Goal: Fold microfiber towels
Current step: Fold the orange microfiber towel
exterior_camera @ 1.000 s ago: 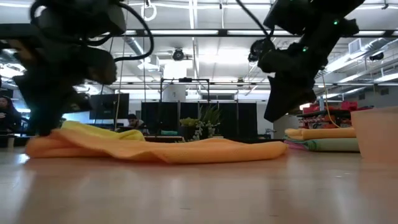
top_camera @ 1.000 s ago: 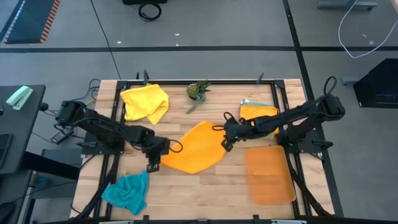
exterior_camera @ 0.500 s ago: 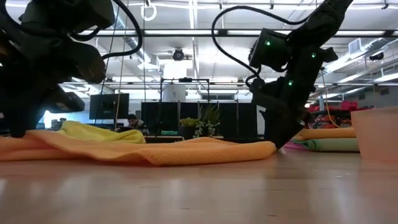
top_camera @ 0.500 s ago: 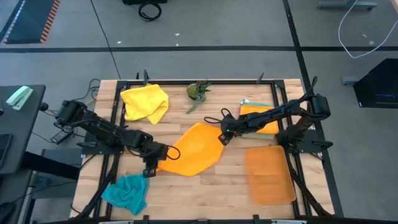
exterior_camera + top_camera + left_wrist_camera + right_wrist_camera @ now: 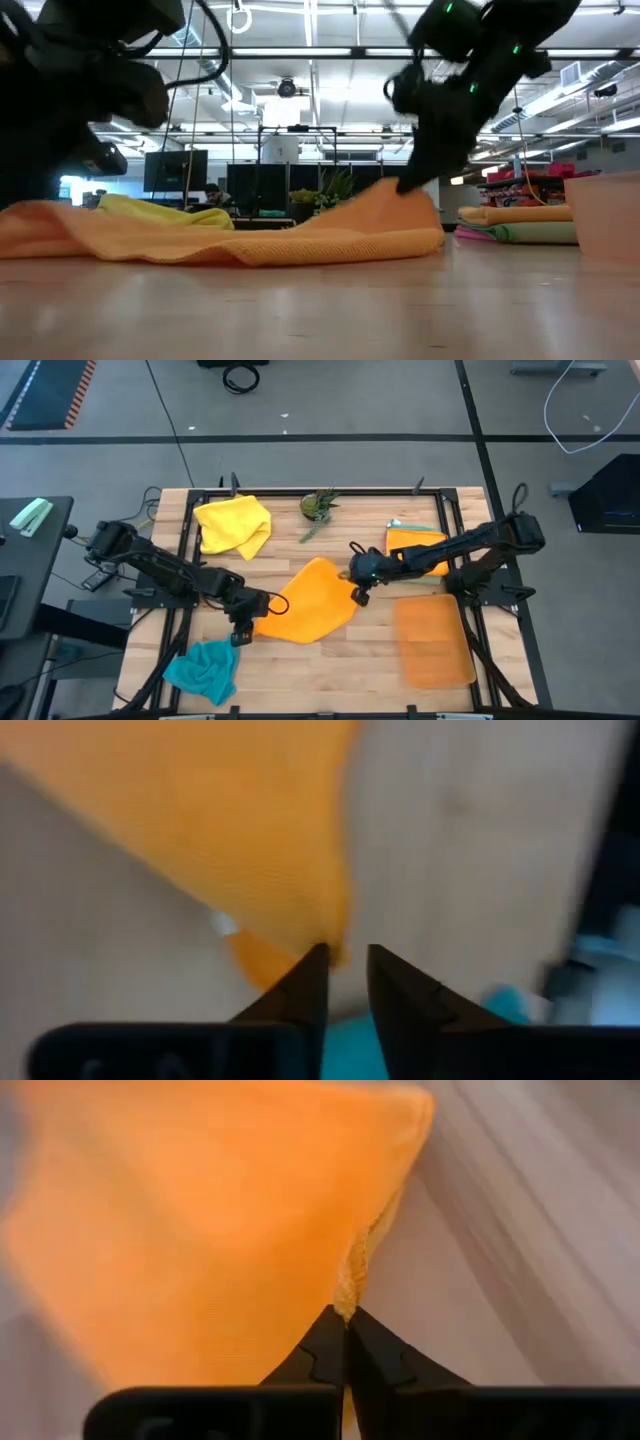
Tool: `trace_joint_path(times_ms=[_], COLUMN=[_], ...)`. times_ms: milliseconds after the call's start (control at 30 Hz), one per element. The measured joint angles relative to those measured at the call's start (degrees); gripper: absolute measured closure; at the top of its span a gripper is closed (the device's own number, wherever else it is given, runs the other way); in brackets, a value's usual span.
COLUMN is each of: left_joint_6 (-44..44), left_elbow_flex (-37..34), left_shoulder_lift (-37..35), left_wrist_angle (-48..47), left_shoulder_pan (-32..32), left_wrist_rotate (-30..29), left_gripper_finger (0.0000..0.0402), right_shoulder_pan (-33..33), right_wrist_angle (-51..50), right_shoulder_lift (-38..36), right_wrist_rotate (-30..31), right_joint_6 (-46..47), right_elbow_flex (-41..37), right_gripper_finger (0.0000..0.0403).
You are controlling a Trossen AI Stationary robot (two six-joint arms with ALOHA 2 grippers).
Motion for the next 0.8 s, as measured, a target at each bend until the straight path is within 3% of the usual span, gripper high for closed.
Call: trace_joint_path(times_ms=[100,200,333,400,533,667,800], left_joint_6=[2.6,8.2,21.9,28.5,35.1,31.7,29.2], left_elbow_flex=[2.0,5.1,7.4,7.5,7.7,7.9,7.7], left_shoulder_lift=[-2.8,-6.2,-9.2,-9.4,-3.5,7.1,15.1], left_wrist_angle=[-0.2,2.1,18.0,30.0,38.9,42.7,40.4], left_shoulder_pan=[1.0,2.3,4.0,4.8,9.4,13.9,16.3], left_wrist_rotate=[5.4,6.4,6.1,3.0,2.3,8.3,9.4], left_gripper_finger=[0.0282,0.0246,0.0215,0.0208,0.0206,0.0209,0.0210], right_shoulder_pan=[4.3,9.4,15.0,16.9,18.7,19.7,22.8], right_wrist_angle=[2.9,6.0,10.3,11.0,11.6,10.9,7.5], right_shoulder_lift=[-3.7,-6.2,-6.5,-6.0,-4.1,-2.3,0.2], right_wrist_rotate=[0.0,-1.9,-5.0,-5.6,-5.7,-8.6,-13.8], right_joint_6=[-7.0,-11.9,-14.5,-14.5,-10.7,-2.6,8.1], right_elbow_flex=[0.4,1.4,2.2,2.2,2.1,2.1,2.0], right_gripper_finger=[0.0397,0.0398,0.0399,0.0400,0.0400,0.0400,0.0400])
